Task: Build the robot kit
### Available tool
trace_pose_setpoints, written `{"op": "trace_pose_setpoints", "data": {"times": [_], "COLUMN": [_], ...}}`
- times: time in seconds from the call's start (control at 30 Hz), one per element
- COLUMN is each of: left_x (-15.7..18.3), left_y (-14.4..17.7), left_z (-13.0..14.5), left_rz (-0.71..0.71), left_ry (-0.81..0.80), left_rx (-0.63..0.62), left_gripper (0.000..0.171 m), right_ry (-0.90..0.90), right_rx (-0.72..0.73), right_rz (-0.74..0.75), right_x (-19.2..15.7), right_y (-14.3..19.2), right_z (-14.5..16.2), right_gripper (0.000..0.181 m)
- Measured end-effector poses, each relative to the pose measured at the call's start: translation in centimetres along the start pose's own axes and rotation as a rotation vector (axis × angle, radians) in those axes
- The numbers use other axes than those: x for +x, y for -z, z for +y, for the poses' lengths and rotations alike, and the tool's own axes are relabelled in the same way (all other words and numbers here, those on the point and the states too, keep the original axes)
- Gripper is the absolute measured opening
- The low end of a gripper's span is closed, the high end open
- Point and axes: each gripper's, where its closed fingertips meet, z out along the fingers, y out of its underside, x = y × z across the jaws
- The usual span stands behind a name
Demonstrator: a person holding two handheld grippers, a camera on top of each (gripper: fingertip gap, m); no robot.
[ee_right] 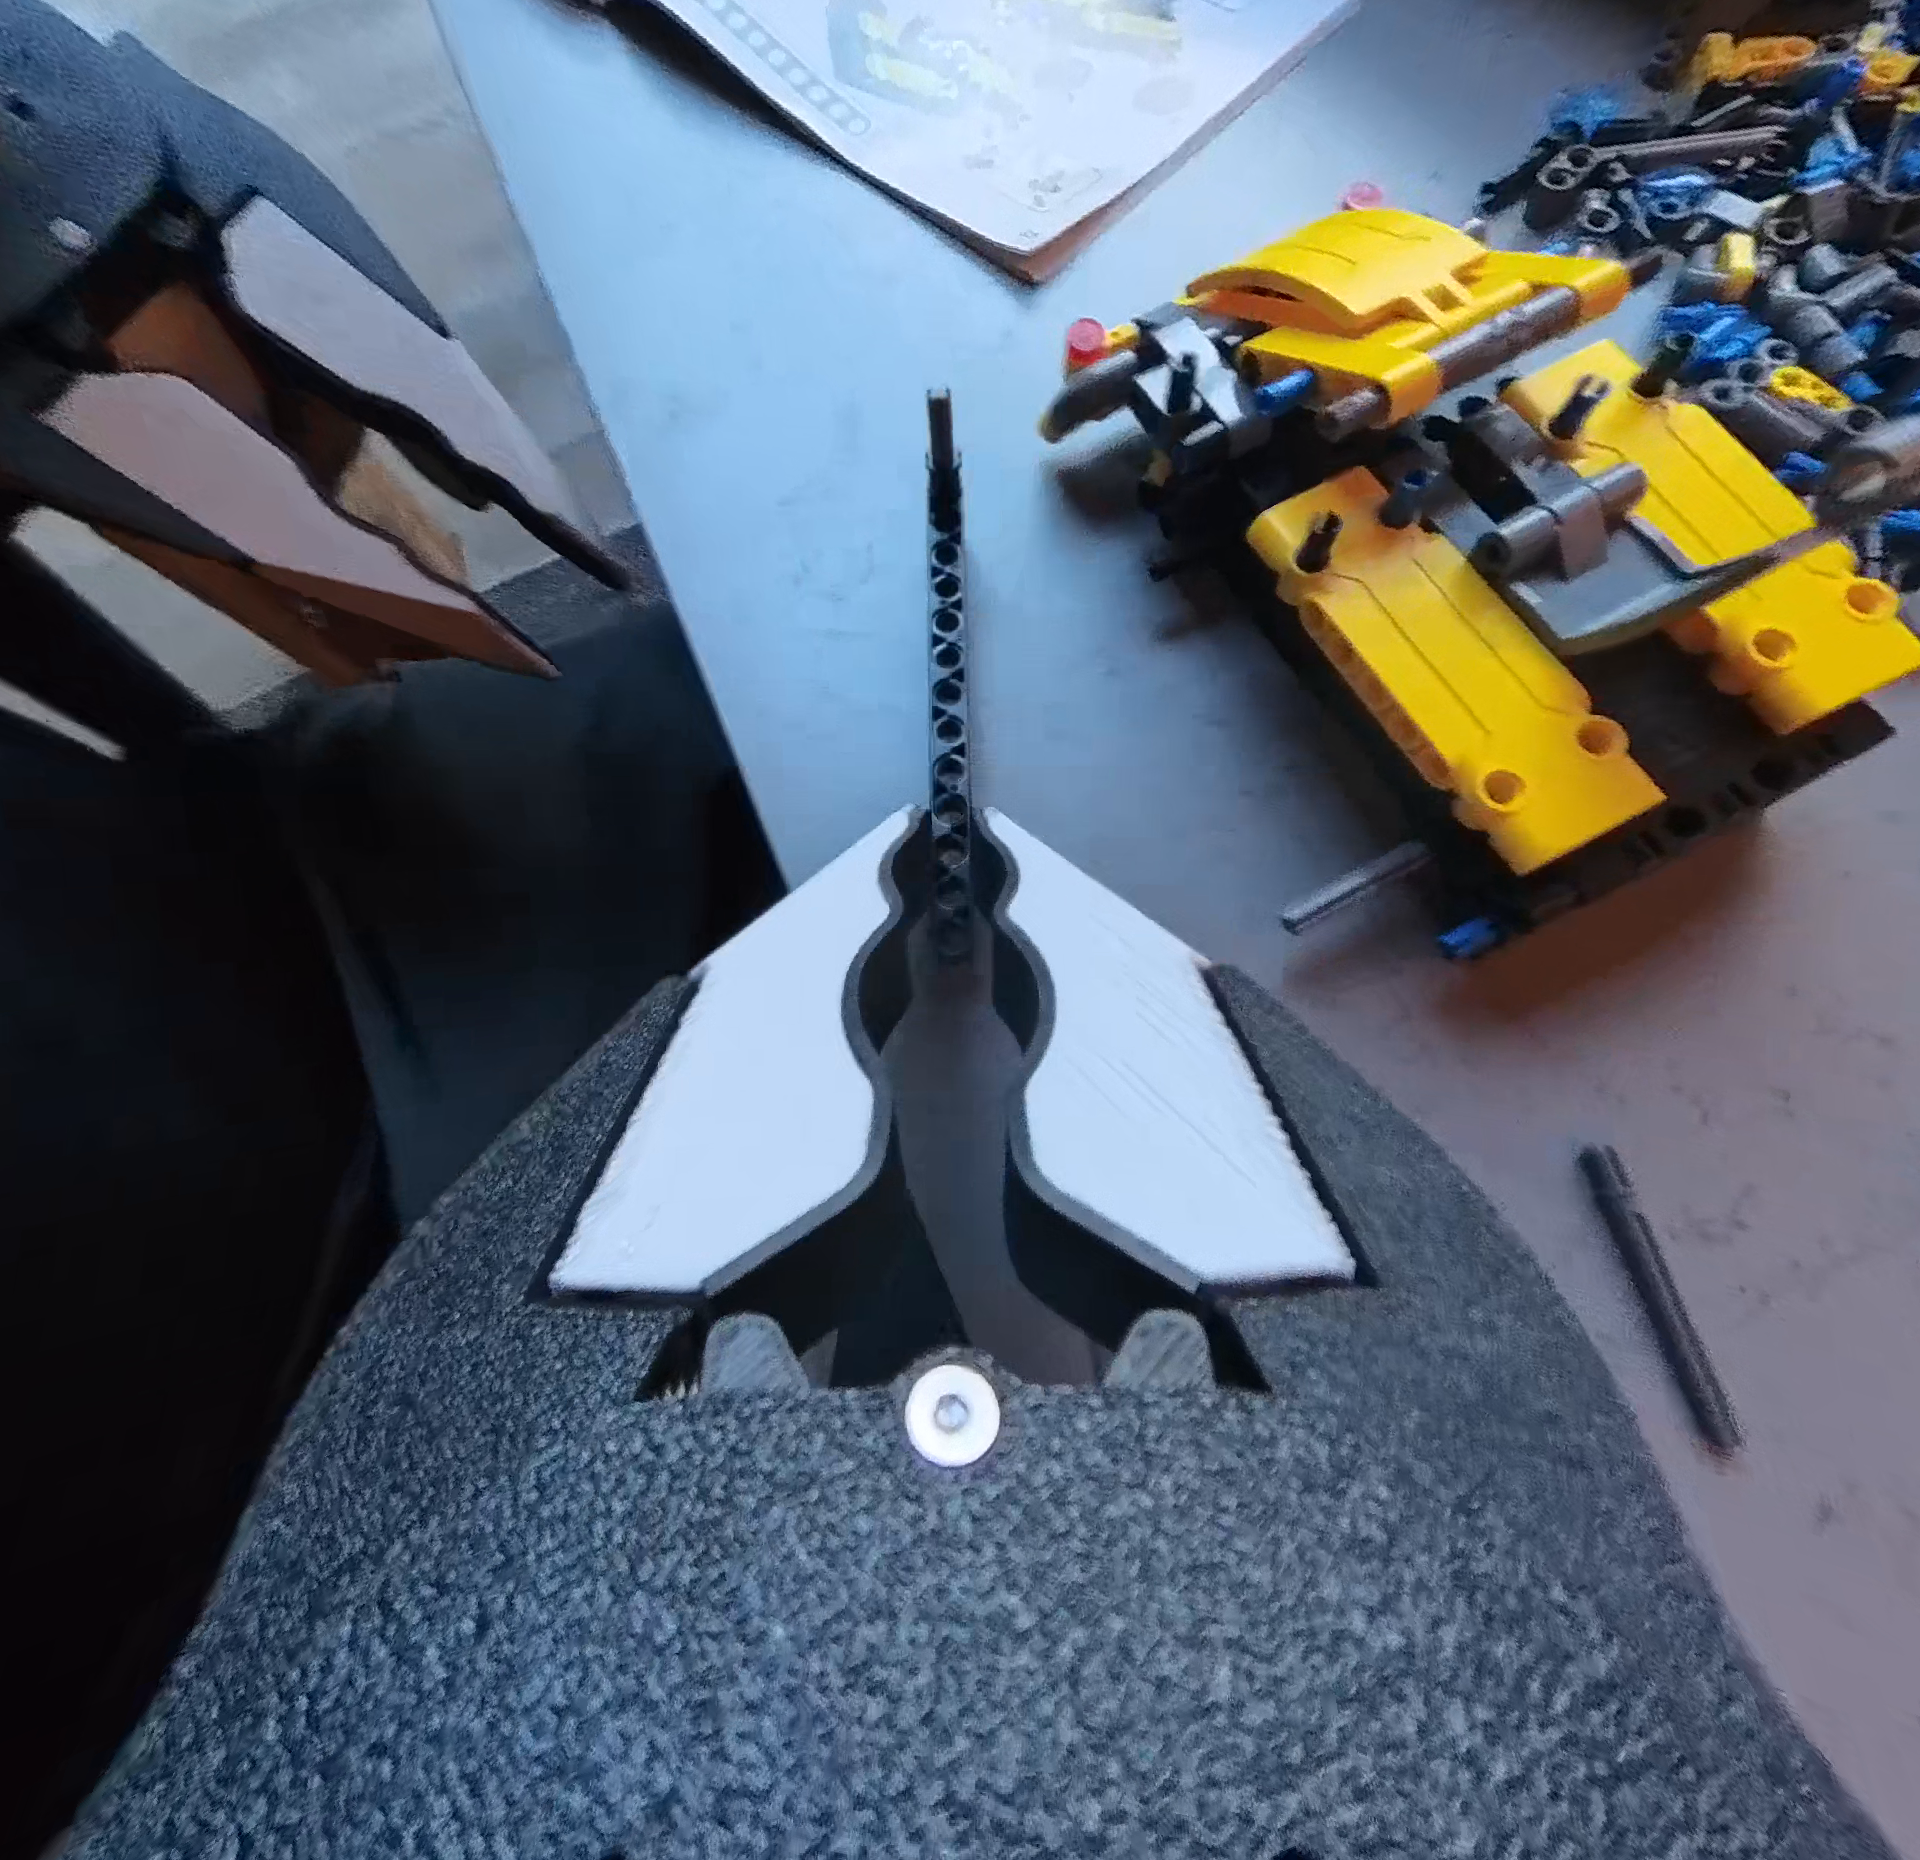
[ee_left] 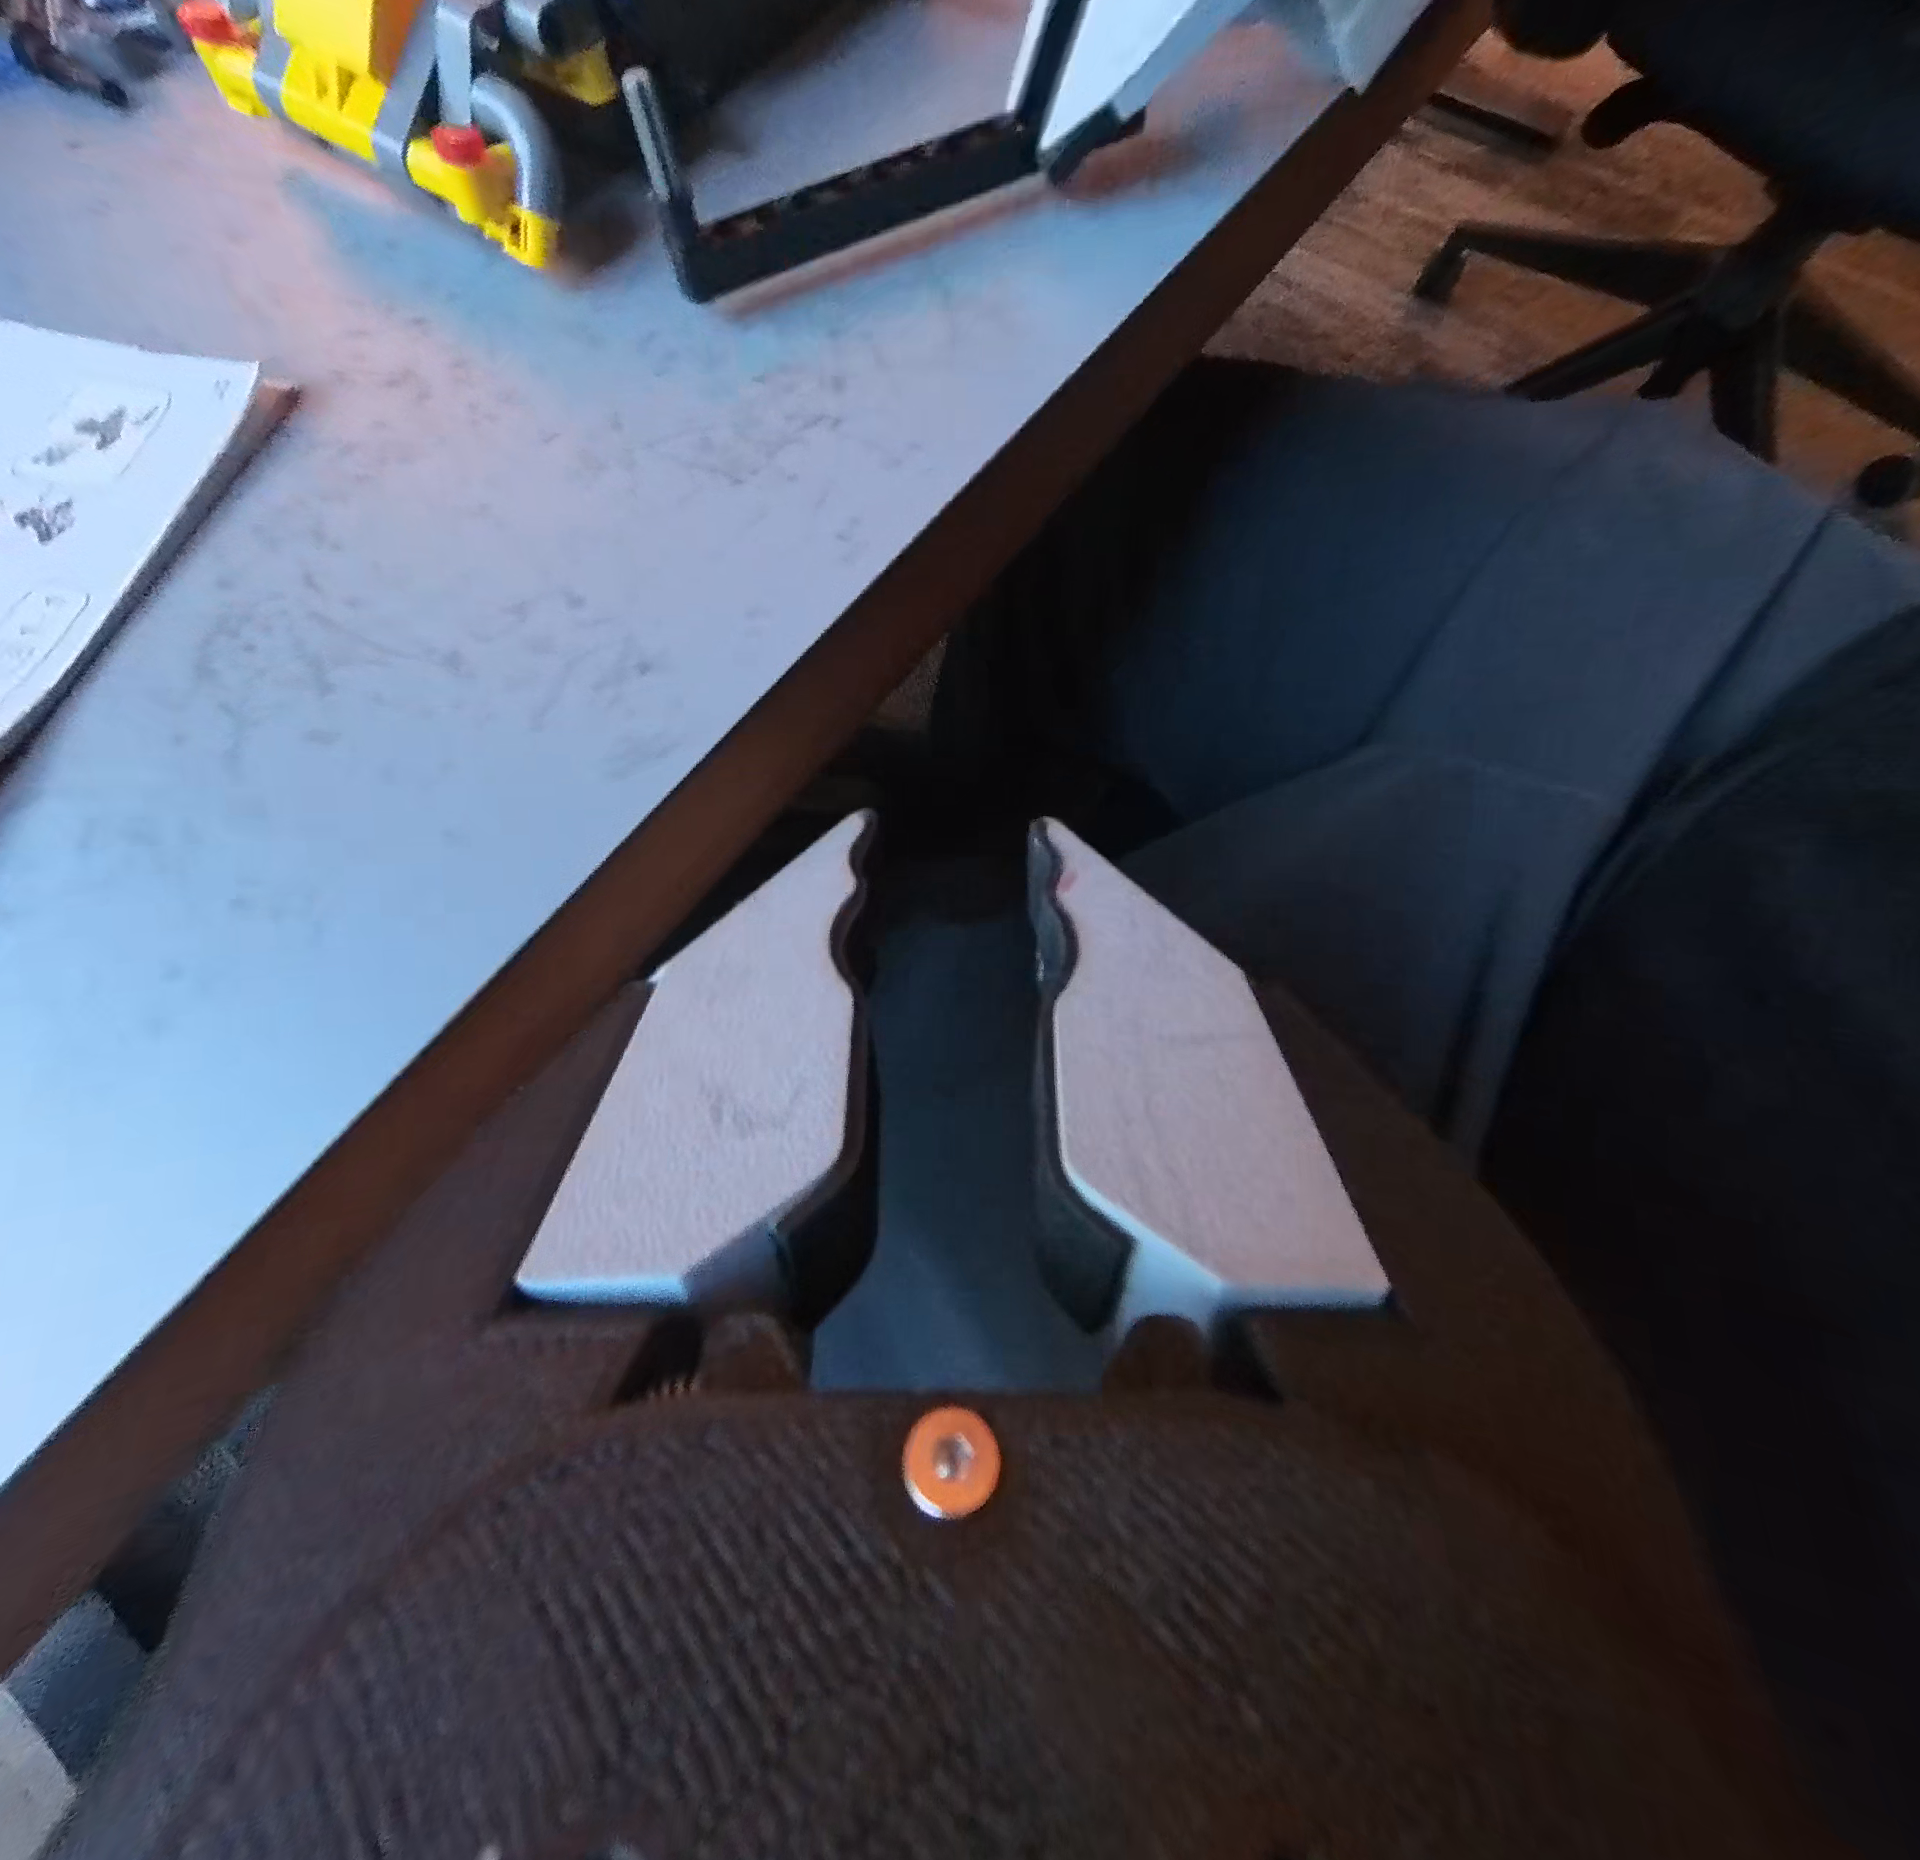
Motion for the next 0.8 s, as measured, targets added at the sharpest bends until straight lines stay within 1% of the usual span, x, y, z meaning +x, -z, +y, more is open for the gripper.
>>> {"op": "trace_pose_setpoints", "data": {"times": [0.1, 0.2, 0.3, 0.37, 0.57, 0.67, 0.8], "left_x": [0.6, 1.7, 2.1, 1.8, 1.4, 1.5, 1.3], "left_y": [0.2, 0.7, 1.3, 1.6, 1.3, 1.1, 1.0], "left_z": [-0.8, -2.0, -2.6, -2.8, -2.5, -2.4, -2.4], "left_rz": [0.034, 0.123, 0.193, 0.202, 0.216, 0.243, 0.244], "left_ry": [-0.013, -0.014, 0.026, 0.048, 0.065, 0.080, 0.096], "left_rx": [0.044, 0.116, 0.165, 0.176, 0.165, 0.153, 0.154], "left_gripper": [0.026, 0.031, 0.032, 0.031, 0.029, 0.029, 0.028], "right_ry": [-0.053, -0.130, -0.205, -0.235, -0.325, -0.378, -0.428], "right_rx": [0.035, 0.069, 0.118, 0.139, 0.174, 0.186, 0.201], "right_rz": [-0.095, -0.195, -0.303, -0.356, -0.422, -0.446, -0.494], "right_x": [-1.4, -2.4, -3.4, -3.9, -3.5, -3.3, -3.5], "right_y": [0.5, 0.9, 0.9, 0.6, -0.2, -0.6, -0.7], "right_z": [-1.0, -2.1, -3.6, -4.4, -5.6, -5.5, -5.5], "right_gripper": [0.007, 0.007, 0.007, 0.008, 0.008, 0.008, 0.007]}}
